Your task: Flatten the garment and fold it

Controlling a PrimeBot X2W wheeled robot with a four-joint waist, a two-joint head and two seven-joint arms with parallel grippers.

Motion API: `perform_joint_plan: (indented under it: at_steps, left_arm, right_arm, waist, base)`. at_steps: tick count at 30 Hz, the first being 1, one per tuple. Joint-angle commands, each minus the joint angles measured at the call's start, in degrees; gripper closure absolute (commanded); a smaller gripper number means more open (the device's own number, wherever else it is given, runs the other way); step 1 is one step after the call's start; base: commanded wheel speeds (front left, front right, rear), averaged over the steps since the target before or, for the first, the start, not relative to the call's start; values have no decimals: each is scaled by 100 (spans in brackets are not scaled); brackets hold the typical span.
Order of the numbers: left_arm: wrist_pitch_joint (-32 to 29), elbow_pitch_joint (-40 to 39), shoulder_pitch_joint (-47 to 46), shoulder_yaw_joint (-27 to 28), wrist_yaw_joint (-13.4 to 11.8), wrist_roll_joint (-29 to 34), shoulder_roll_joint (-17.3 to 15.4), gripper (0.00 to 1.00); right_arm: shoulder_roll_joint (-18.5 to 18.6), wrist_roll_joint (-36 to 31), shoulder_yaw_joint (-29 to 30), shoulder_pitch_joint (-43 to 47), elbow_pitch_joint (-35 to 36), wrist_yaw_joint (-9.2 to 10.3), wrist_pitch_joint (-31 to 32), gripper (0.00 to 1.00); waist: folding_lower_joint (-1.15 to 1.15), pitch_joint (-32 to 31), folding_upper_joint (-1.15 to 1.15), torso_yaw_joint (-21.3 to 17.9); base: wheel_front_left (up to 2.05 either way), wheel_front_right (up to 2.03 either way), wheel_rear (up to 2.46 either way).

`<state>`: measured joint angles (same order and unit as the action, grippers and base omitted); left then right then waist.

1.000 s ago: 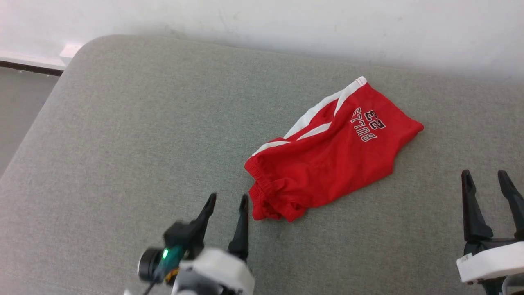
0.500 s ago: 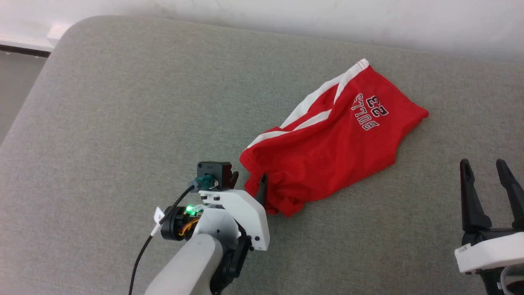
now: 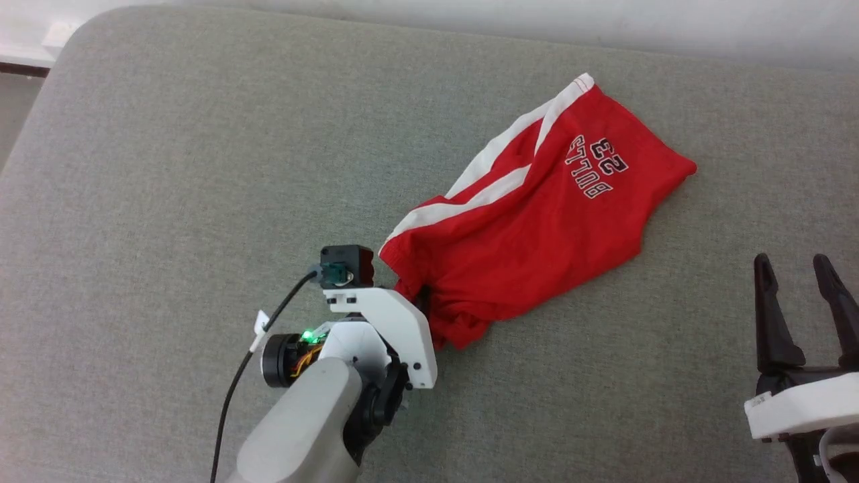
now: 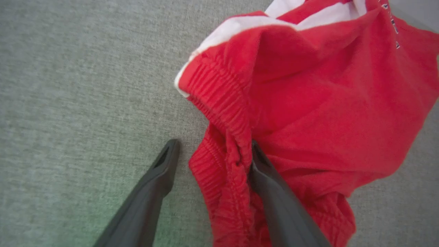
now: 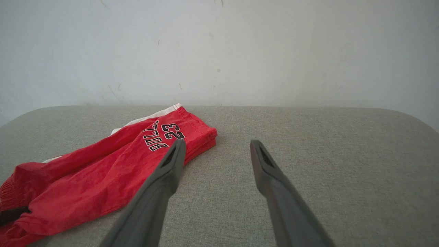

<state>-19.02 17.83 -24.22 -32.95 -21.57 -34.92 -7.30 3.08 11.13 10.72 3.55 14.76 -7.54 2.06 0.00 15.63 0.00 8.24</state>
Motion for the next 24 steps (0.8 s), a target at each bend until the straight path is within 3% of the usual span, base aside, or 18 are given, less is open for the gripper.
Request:
perform_joint_plan:
  at_steps: [1, 2, 7, 12, 18, 24]
  left_arm:
    - [-122, 163, 69, -38, 84, -100, 53, 79]
    - [-152, 191, 80, -46, 121, -148, 72, 100]
    - [-40, 208, 200, 44, 250, -383, 151, 100]
    - [277, 8, 386, 227, 327, -555, 171, 100]
    - [485, -366, 485, 230, 376, -518, 105, 100]
    - [587, -609, 281, -14, 466, -441, 247, 100]
  right_arm:
    - [-20, -20, -30, -100, -7, 5, 33, 0]
    - [-20, -32, -53, -120, -10, 5, 49, 0]
    - [226, -94, -299, -336, -9, 5, 178, 0]
    - [809, 74, -685, -964, -17, 5, 539, 0]
    - [1536, 508, -884, -2086, -389, 5, 1777, 0]
    - [2244, 701, -1106, -3195, -1167, 5, 3125, 0]
  waist:
    - [0, 11, 0, -1]
    - [0, 12, 0, -1]
    - [0, -42, 0, 17]
    - [0, -47, 0, 99]
    - [0, 192, 0, 346]
    - [0, 642, 0, 683]
  base:
    - [0, 0, 0]
    - [0, 0, 0]
    - [0, 0, 0]
    - [0, 0, 0]
    - [0, 0, 0]
    - [0, 0, 0]
